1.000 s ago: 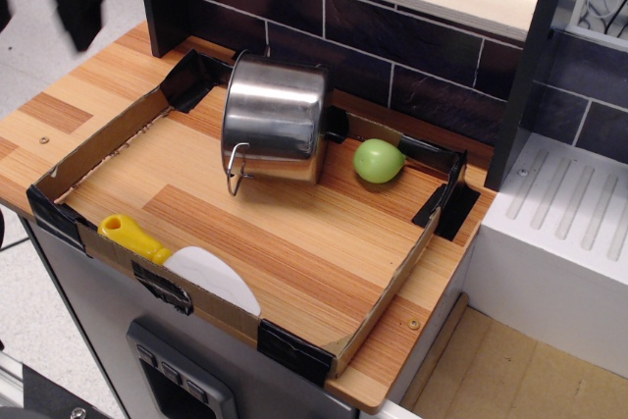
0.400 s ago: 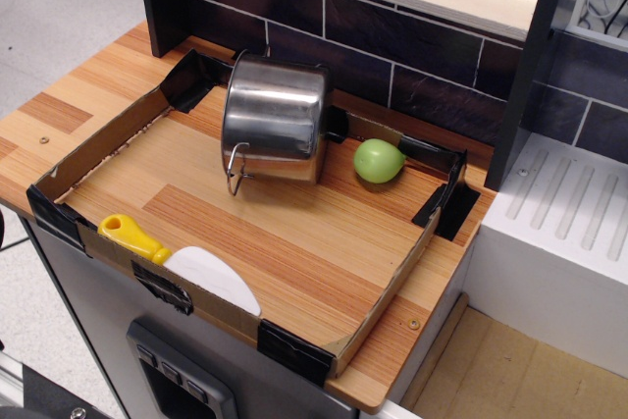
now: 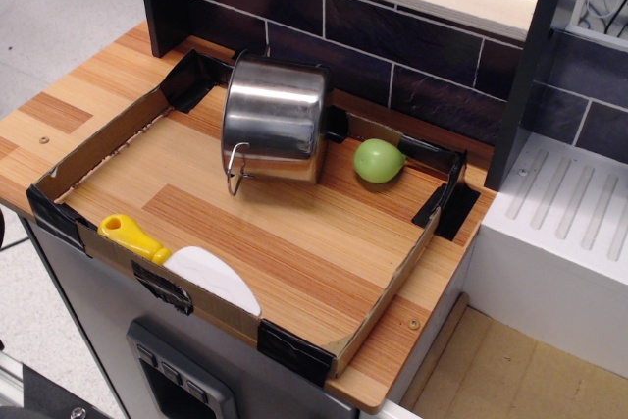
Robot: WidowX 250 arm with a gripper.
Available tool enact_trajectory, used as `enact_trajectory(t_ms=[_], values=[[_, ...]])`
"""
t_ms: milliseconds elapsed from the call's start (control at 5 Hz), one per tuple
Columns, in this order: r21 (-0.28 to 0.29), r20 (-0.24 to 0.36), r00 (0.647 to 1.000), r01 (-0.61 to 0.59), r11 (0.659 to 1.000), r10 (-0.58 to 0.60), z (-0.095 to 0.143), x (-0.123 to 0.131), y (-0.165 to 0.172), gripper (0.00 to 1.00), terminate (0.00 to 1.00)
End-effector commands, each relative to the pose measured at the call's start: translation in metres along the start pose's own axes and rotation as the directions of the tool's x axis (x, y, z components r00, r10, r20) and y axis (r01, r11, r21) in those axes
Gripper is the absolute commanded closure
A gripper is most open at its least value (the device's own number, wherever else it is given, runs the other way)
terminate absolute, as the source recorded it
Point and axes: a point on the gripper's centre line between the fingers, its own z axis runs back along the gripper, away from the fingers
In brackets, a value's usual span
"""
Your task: Upright metal pot
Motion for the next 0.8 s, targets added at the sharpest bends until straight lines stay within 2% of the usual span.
enact_trajectory(t_ms=[0, 400, 600], values=[[-0.009, 0.005, 0.999, -0.033, 0.999, 0.033, -0.021, 0.014, -0.009, 0.0, 0.0], [0.036, 0.016, 0.999, -0.032, 0.999, 0.032, -0.047, 0.018, -0.013, 0.0, 0.0], [0.069, 0.001, 1.0, -0.01, 0.998, 0.01, -0.062, 0.014, -0.01, 0.0, 0.0]])
